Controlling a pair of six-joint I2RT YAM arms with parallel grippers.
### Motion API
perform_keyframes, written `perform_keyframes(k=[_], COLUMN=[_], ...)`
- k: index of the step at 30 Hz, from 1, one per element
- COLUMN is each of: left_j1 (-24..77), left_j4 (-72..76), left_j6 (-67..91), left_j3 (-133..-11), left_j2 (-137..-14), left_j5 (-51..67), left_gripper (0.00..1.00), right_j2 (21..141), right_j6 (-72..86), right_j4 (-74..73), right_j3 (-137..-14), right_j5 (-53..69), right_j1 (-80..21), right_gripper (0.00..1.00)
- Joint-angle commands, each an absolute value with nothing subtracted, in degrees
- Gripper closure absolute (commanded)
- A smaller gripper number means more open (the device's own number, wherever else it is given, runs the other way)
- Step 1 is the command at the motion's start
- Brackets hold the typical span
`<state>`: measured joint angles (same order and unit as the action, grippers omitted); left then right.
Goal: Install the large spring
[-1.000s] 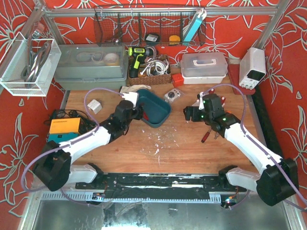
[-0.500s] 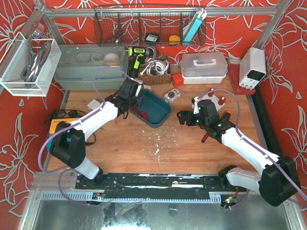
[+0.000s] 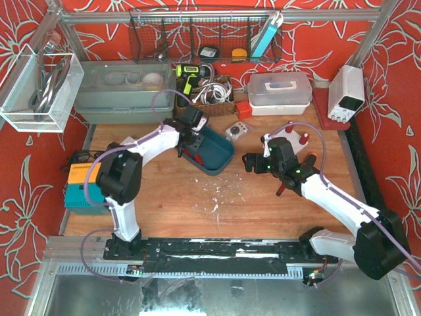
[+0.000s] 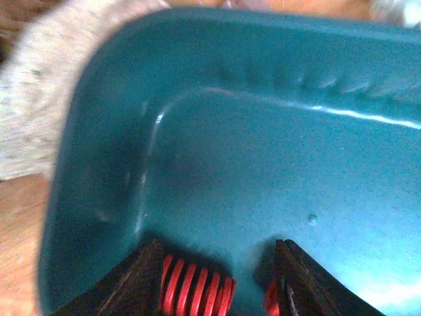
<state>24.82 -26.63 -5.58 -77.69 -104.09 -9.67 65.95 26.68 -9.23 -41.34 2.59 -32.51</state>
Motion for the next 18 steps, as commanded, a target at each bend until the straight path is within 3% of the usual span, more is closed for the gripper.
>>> perform_keyframes(k=[1,9,18], left_j1=[24.5,23.8,23.6], left_j4=[-34.6,-41.3,-37.7], left_j6=[-7.6,-8.4,-6.2], left_j3=[-83.3,-88.6,-86.7], left_j2=[-112.7,-118.5,-111.1], left_j5=[-7.0,-11.2,-8.7], left_gripper=[0.51,0.42,0.4], right_j2=[68.9,76.6,76.3], right_j6=[26.7,26.8,25.4], right_j4=[-8.0,-8.7,-8.7], right_j3=[-41.9,-44.6,-44.8], right_j5=[3.0,5.5,4.5], right_j1=[-33.2,-34.5,-35.2], right_gripper=[0.01,0.01,0.01])
